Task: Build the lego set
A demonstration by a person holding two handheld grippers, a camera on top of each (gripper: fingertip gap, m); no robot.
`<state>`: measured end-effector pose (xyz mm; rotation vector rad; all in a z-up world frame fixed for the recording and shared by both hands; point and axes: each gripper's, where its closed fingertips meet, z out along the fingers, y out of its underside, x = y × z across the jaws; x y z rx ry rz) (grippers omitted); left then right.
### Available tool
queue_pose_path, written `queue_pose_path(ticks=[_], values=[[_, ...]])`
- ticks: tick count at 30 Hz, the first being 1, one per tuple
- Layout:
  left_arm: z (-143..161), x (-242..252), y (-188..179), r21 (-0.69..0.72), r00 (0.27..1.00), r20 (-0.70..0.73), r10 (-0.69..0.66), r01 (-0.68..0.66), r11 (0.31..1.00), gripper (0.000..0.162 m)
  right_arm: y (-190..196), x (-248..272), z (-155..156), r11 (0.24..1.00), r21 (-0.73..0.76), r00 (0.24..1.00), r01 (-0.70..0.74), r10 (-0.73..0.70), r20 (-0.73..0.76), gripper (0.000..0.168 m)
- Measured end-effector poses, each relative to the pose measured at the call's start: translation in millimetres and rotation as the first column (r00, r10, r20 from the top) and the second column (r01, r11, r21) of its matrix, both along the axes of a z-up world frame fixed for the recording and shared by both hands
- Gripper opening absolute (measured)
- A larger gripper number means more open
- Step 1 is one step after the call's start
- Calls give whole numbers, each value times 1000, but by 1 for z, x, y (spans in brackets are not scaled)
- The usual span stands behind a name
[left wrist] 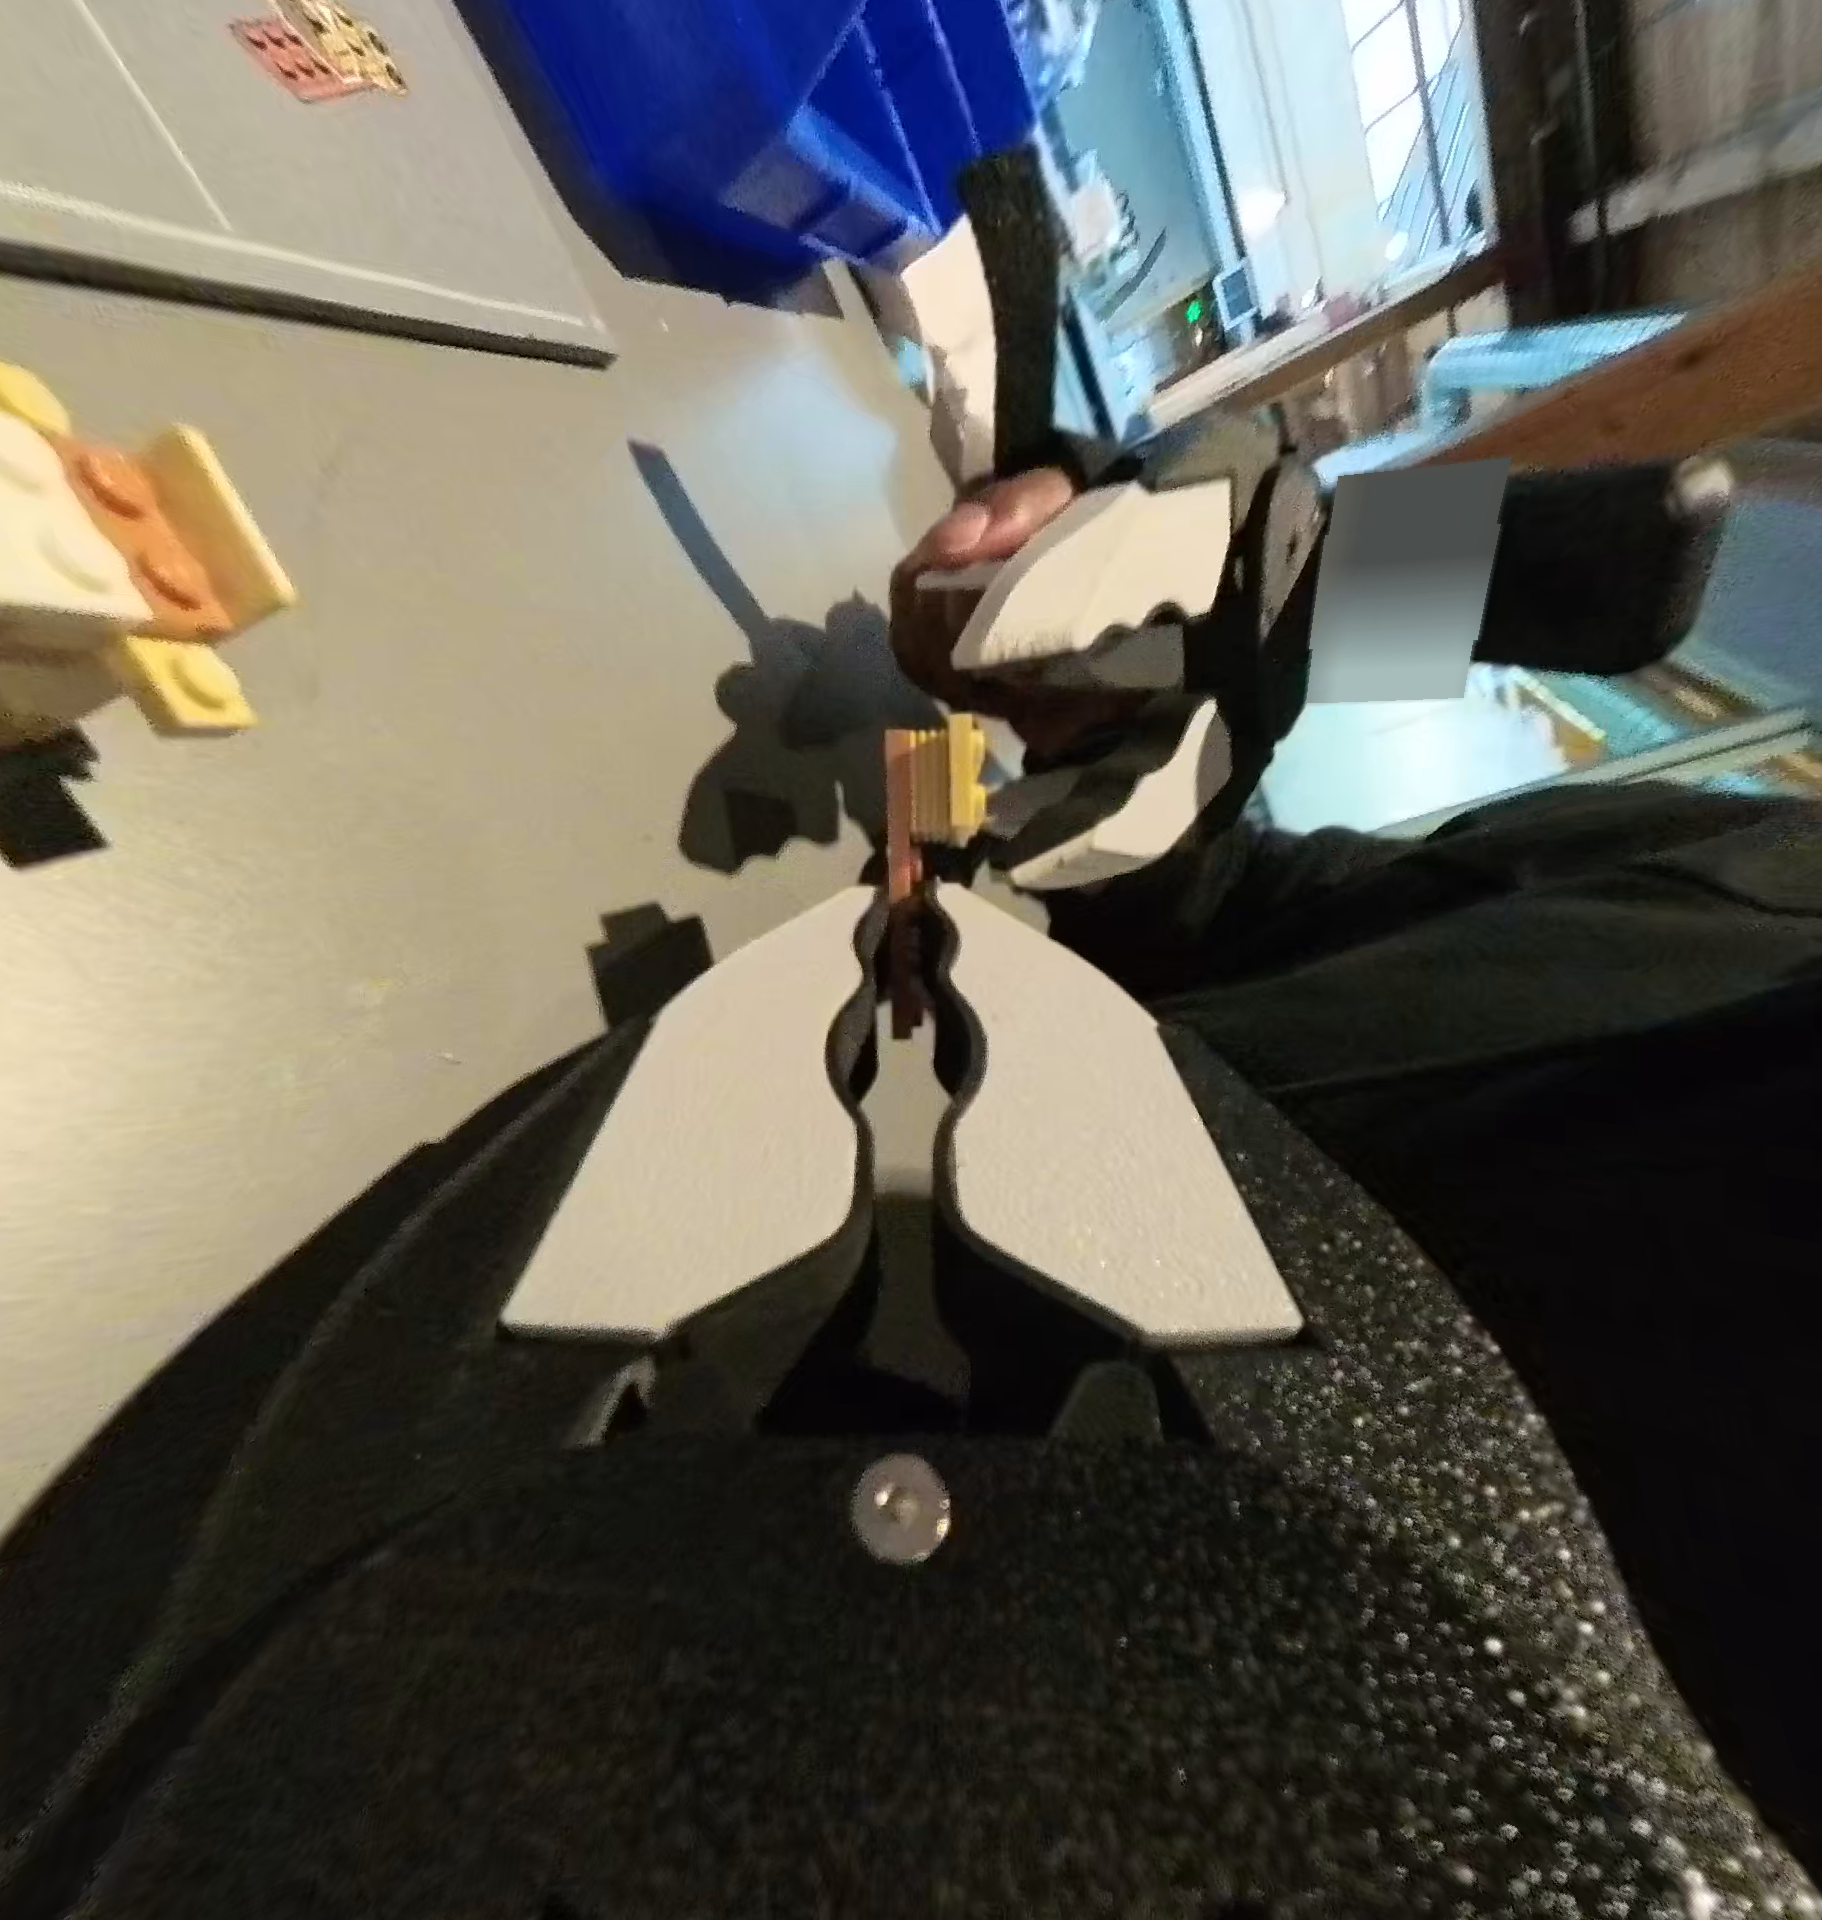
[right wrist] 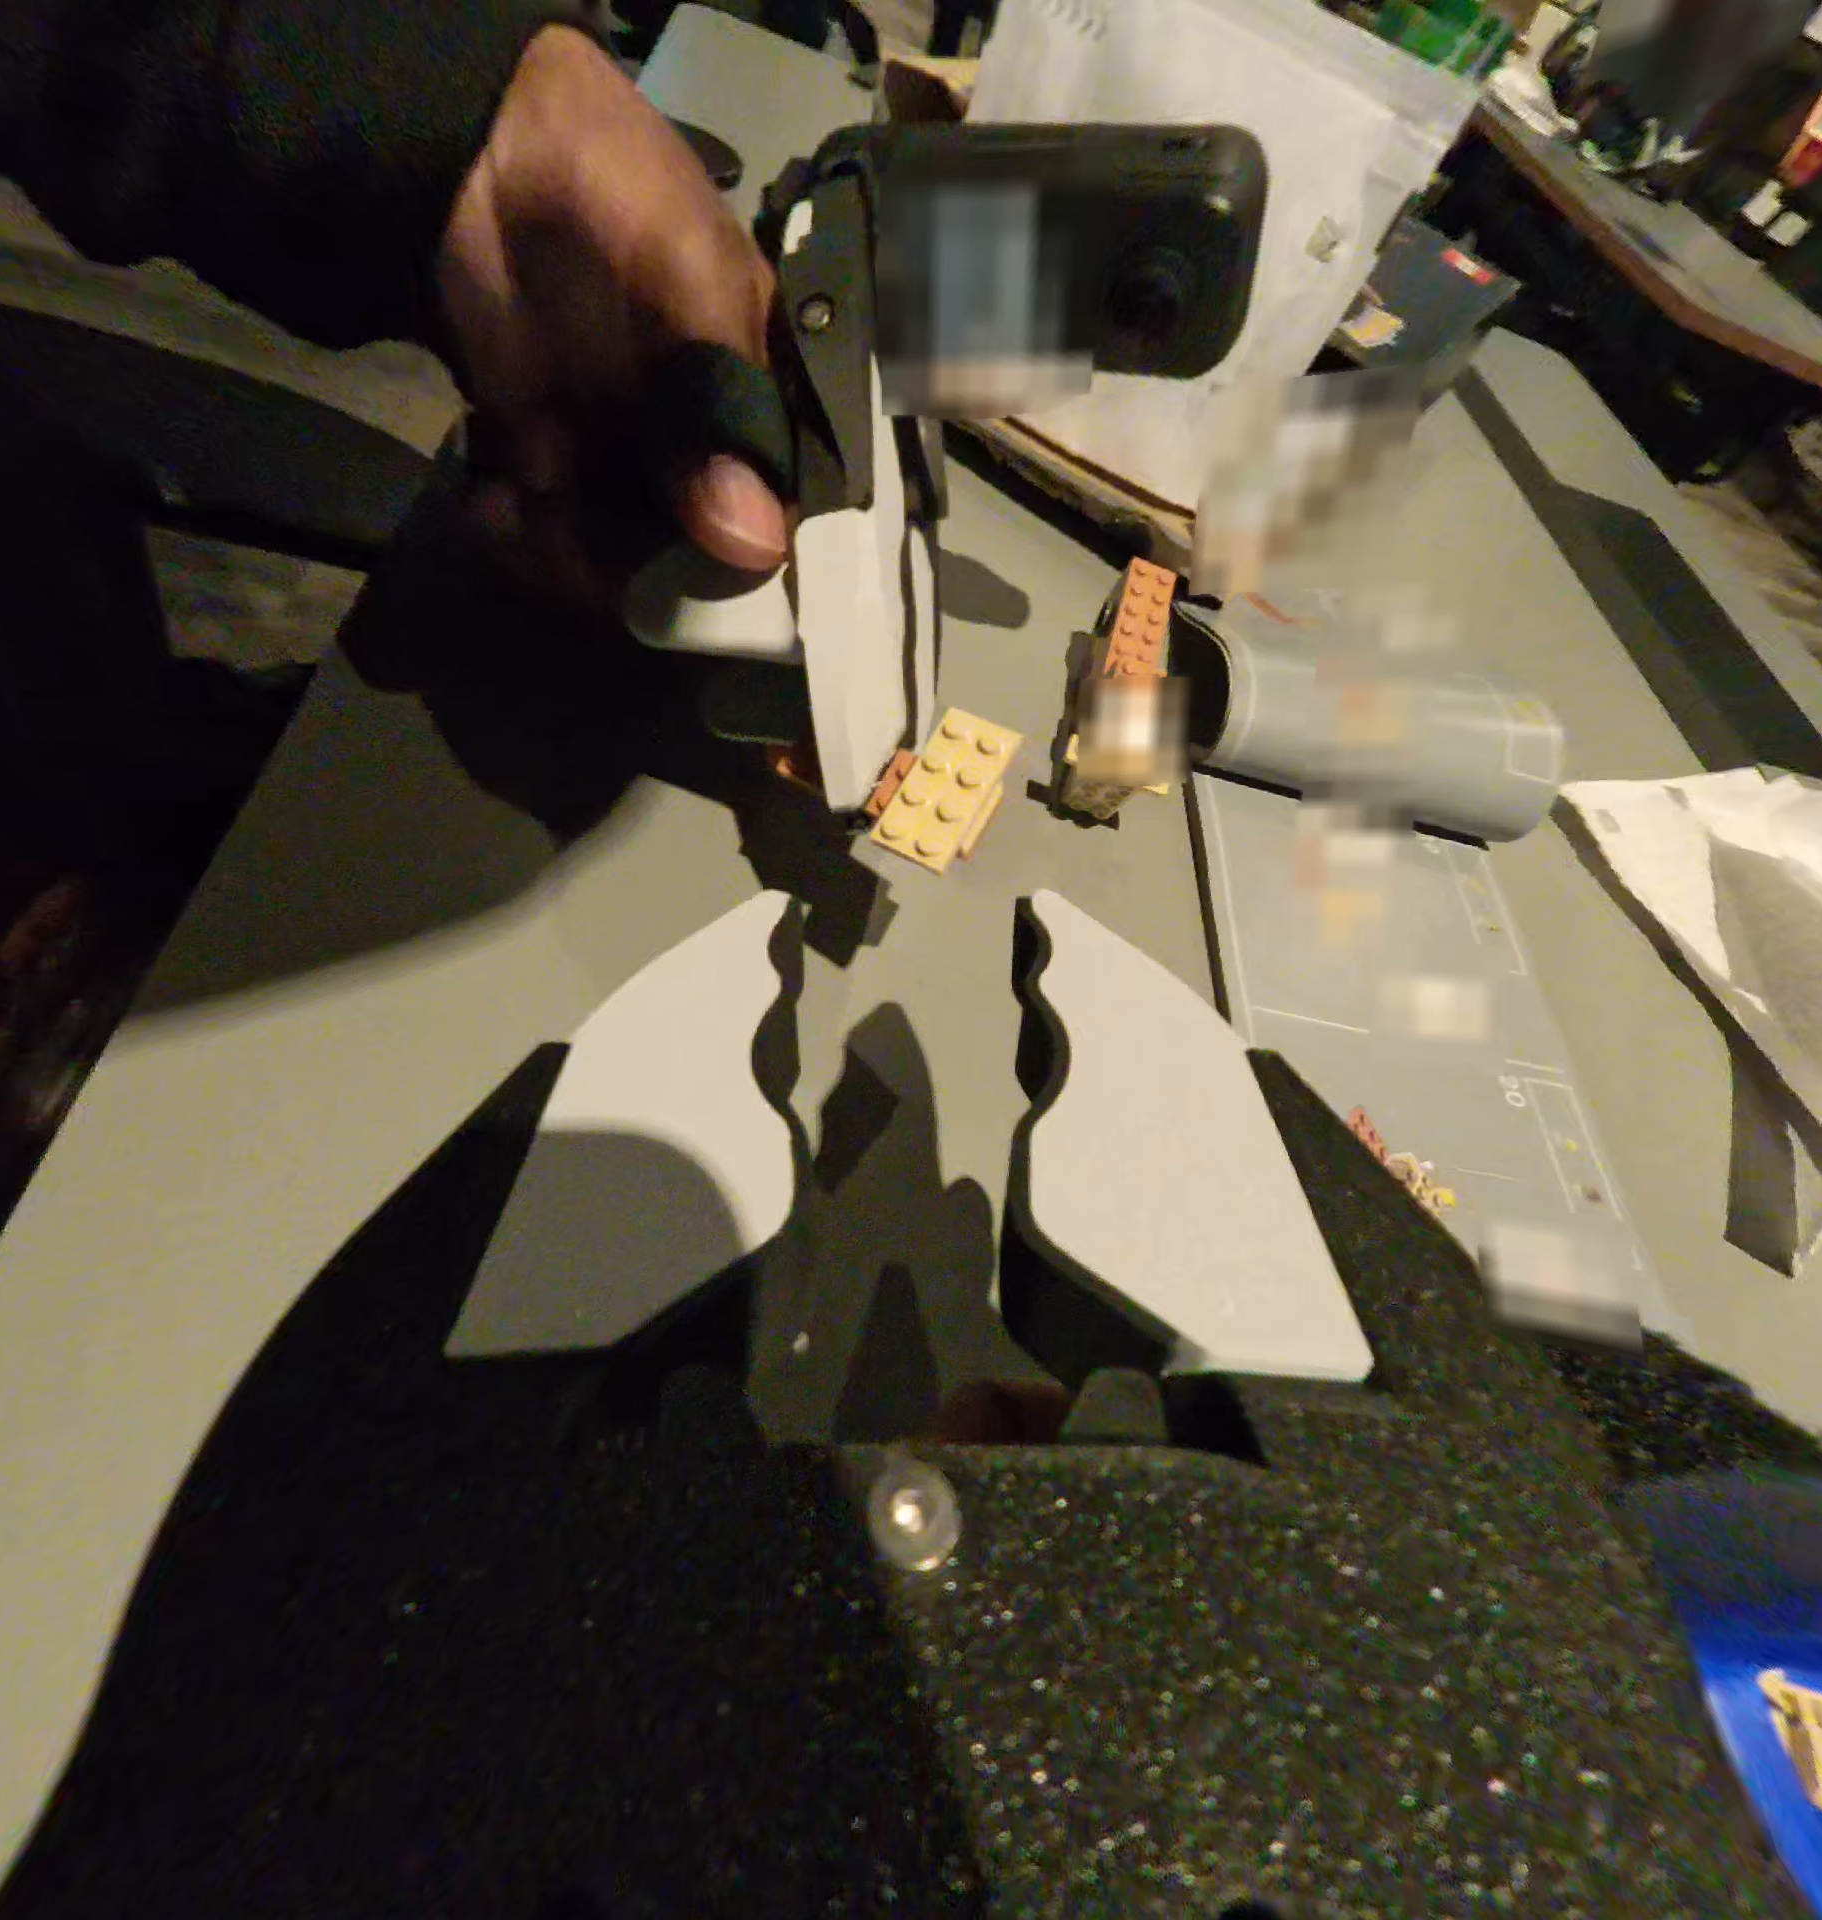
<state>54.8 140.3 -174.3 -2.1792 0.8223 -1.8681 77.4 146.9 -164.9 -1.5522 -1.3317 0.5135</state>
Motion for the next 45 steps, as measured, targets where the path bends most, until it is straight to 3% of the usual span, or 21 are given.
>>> queue_pose_path(ticks=[6, 13, 20, 26, 45], values=[[-9, -6, -4, 83, 991, -92, -99, 107, 991, 5, 2, -5, -2, 989, -8, 989, -147, 147, 34, 49], [-23, -8, -12, 104, 967, -197, -163, 186, 977, 5, -1, -16, -32, 969, -10, 955, -247, 246, 165, 53], [-34, -7, -8, 185, 934, -313, -171, 236, 954, 5, -1, -11, -40, 974, -4, 955, -227, 223, 194, 47], [-38, -3, -3, 248, 919, -367, -143, 245, 937, 15, 3, -4, -41, 981, -22, 962, -192, 193, 193, 45], [-25, -2, 14, 368, 963, -270, -19, 122, 922, 33, 18, 2, -26, 988, -130, 994, -83, 91, 53, 47]])
